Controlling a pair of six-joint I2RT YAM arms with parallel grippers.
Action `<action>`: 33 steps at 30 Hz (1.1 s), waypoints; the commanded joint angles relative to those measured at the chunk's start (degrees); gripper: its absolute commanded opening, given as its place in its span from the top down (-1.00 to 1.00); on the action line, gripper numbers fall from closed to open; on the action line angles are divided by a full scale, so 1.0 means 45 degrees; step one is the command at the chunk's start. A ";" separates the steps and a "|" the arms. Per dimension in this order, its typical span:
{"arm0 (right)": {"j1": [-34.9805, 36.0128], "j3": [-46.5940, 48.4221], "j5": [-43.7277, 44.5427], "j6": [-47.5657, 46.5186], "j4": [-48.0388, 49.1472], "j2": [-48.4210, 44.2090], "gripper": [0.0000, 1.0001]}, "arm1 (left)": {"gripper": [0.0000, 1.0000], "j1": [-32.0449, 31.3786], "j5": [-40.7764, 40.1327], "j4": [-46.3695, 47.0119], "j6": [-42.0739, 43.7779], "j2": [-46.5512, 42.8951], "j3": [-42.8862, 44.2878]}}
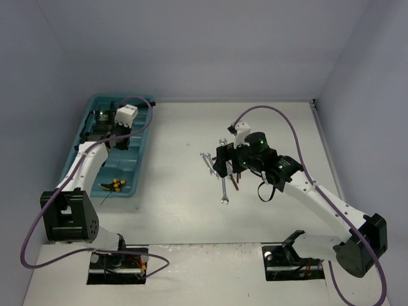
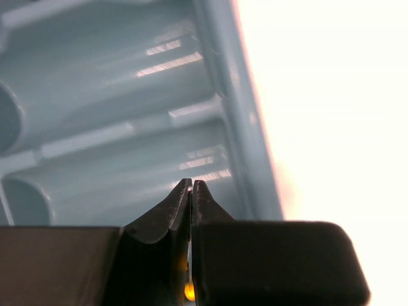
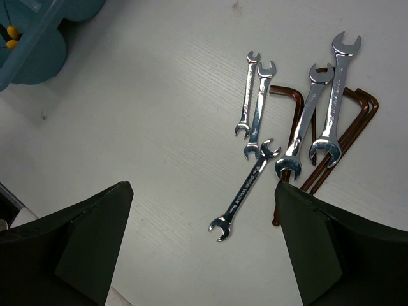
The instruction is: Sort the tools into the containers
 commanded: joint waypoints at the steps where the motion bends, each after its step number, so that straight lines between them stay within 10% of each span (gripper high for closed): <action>1: -0.0047 -0.0186 -0.0220 0.0109 0.0643 -0.0662 -0.84 | 1.00 -0.1141 -0.1001 0.0144 0.1097 -0.1617 -0.0697; 22: -0.0047 -0.0932 -0.0396 0.0167 0.0643 -0.1755 -0.83 | 0.93 -0.6432 -0.7099 0.0054 0.1153 -0.3891 -0.3608; 33: -0.0047 -0.1053 -0.0375 0.0128 0.0623 -0.2053 -0.84 | 0.59 -0.6478 -1.1195 0.0327 -0.1882 -0.5008 -0.4651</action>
